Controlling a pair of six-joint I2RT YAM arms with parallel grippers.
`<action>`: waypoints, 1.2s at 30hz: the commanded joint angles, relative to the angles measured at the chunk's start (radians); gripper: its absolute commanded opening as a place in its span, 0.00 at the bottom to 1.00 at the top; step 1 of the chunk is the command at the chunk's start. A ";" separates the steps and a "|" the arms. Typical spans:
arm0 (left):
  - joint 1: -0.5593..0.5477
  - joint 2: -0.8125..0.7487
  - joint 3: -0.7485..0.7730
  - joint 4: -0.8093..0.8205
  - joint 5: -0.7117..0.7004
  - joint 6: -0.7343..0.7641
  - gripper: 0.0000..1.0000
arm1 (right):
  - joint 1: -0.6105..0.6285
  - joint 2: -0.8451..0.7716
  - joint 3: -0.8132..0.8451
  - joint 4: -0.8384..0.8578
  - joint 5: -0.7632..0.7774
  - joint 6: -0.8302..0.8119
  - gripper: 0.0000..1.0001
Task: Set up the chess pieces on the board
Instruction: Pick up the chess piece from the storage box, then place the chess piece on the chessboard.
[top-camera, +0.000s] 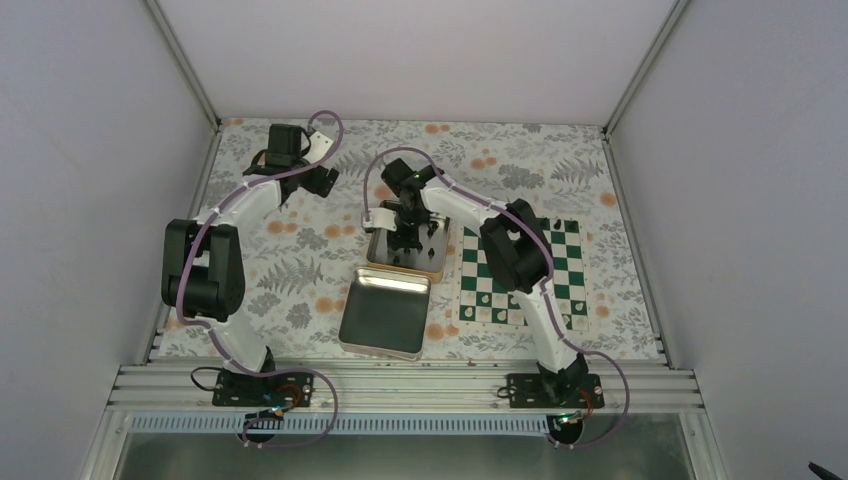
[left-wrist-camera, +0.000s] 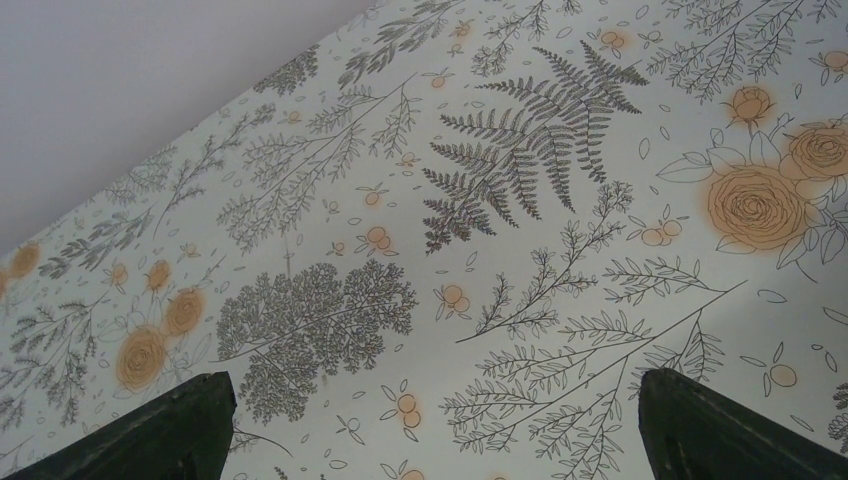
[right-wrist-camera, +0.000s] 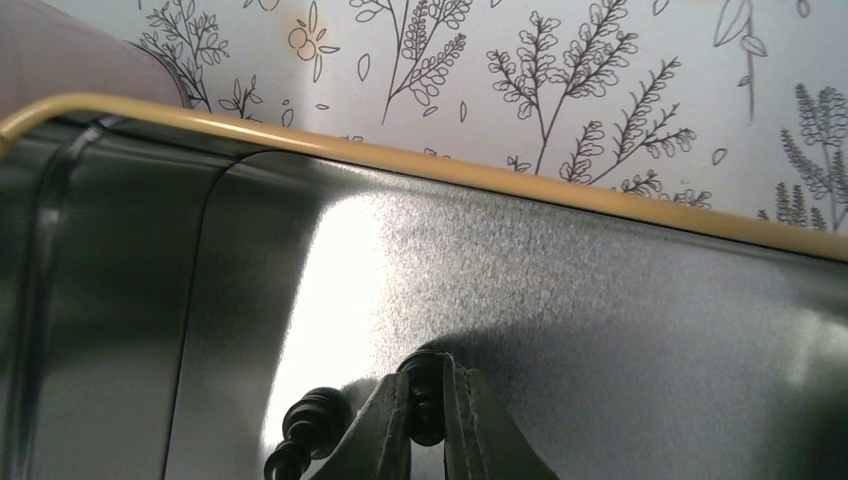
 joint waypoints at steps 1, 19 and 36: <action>0.004 0.004 -0.002 0.015 -0.001 0.004 1.00 | -0.005 -0.073 0.028 0.010 0.007 0.014 0.04; 0.004 0.004 0.024 -0.004 -0.004 -0.003 1.00 | -0.260 -0.342 -0.078 -0.037 0.069 0.054 0.04; 0.001 -0.021 0.017 -0.003 -0.001 -0.007 1.00 | -0.367 -0.361 -0.379 0.101 0.092 0.088 0.04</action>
